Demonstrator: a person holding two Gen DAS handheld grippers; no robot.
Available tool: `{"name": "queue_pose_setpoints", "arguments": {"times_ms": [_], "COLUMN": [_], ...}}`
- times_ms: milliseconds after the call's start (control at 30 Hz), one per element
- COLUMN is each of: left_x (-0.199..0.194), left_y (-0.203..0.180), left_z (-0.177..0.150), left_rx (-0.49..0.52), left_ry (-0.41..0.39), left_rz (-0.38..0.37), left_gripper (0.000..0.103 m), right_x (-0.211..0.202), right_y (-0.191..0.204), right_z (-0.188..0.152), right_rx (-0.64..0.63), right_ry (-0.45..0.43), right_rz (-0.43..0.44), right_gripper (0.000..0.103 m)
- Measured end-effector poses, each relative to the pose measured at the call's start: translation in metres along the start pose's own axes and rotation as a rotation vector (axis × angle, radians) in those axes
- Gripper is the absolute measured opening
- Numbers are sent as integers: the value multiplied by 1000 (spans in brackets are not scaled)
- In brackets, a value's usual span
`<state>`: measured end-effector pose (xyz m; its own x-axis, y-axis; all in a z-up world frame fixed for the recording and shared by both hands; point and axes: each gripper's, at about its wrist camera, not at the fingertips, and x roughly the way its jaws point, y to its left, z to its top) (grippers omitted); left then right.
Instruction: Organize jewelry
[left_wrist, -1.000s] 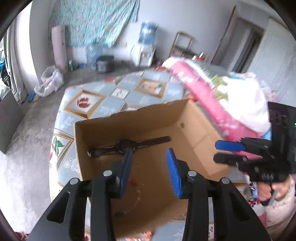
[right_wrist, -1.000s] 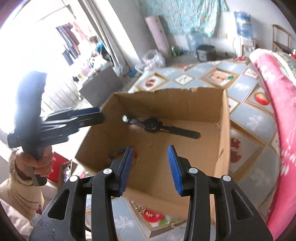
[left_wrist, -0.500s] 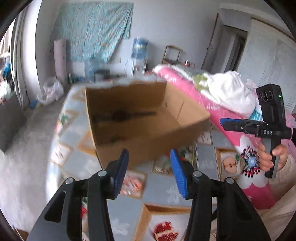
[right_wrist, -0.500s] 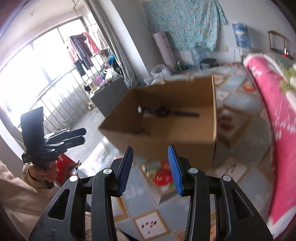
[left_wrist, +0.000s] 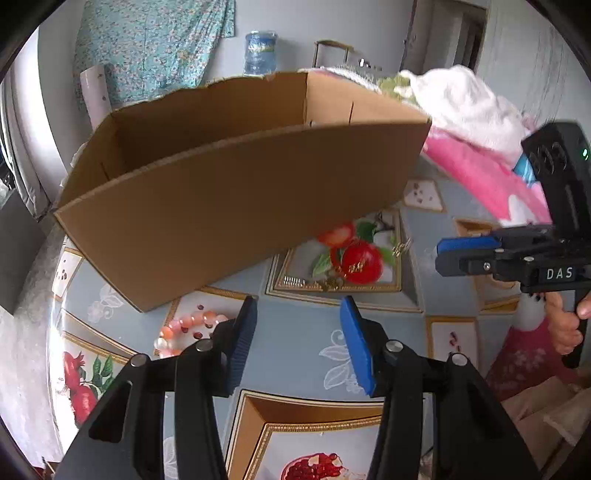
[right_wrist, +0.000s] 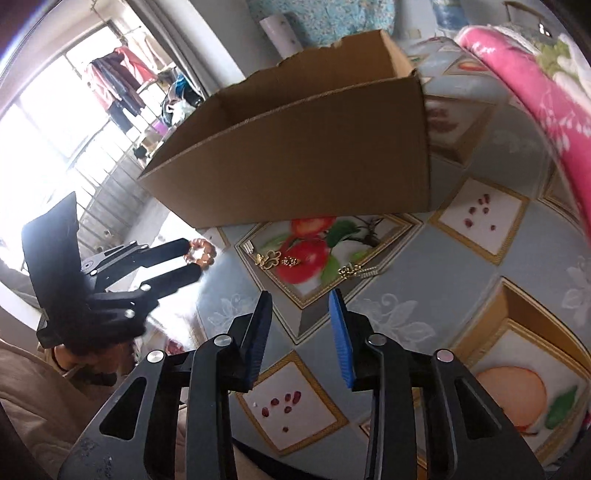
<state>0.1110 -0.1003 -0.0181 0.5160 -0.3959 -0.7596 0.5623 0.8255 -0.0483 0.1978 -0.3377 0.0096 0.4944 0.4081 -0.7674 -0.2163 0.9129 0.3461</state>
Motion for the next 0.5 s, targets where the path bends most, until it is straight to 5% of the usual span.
{"name": "queue_pose_setpoints", "arguments": {"times_ms": [500], "left_x": [23], "left_y": [-9], "left_z": [-1], "left_rx": [89], "left_ry": [10], "left_rz": [26], "left_gripper": [46], "right_x": [23], "right_y": [3], "right_z": [2], "right_rx": [-76], "right_ry": [-23], "right_rz": [-214], "right_gripper": [31]}}
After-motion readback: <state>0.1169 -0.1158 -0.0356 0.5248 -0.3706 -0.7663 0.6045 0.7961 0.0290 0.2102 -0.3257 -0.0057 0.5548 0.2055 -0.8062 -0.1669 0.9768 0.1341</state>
